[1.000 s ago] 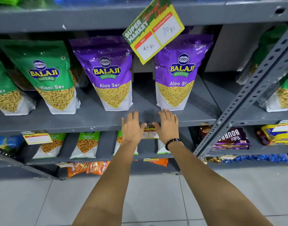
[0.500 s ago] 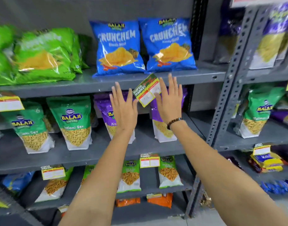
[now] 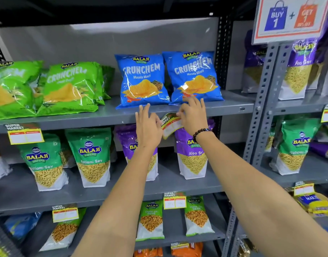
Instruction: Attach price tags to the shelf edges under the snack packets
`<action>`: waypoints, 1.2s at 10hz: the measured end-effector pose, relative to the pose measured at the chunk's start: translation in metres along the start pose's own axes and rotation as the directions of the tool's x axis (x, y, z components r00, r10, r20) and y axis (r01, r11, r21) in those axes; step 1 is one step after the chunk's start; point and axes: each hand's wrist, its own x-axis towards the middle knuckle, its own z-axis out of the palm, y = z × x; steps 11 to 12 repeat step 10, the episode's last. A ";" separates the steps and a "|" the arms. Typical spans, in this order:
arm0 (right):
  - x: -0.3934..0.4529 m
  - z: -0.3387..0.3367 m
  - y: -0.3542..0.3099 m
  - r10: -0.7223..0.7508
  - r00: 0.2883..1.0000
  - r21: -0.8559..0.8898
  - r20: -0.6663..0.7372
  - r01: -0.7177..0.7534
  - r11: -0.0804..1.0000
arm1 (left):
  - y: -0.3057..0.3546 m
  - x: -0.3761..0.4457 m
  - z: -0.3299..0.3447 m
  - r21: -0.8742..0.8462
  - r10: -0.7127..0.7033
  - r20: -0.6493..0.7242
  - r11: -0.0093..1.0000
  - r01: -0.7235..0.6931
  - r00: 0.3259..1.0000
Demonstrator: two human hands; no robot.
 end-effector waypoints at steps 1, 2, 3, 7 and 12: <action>-0.010 0.002 0.015 0.060 0.998 0.109 -0.002 -0.060 0.992 | -0.004 0.005 -0.004 -0.015 0.043 0.030 0.999 -0.043 0.999; -0.014 0.008 0.022 0.085 0.996 0.184 0.023 -0.088 0.979 | -0.007 0.011 -0.003 0.071 0.080 0.116 0.994 -0.089 0.990; -0.013 0.013 0.021 0.115 0.993 0.218 -0.016 -0.109 0.970 | -0.005 0.016 -0.001 0.091 0.094 0.095 0.991 -0.102 0.991; 0.008 0.011 0.015 0.212 0.973 0.112 -0.092 -0.202 0.973 | 0.003 0.037 -0.008 0.225 0.031 0.040 0.974 -0.040 0.999; 0.013 0.016 0.000 0.251 0.966 0.027 -0.066 -0.250 0.968 | 0.014 0.051 -0.002 0.331 -0.041 0.075 0.944 0.014 0.996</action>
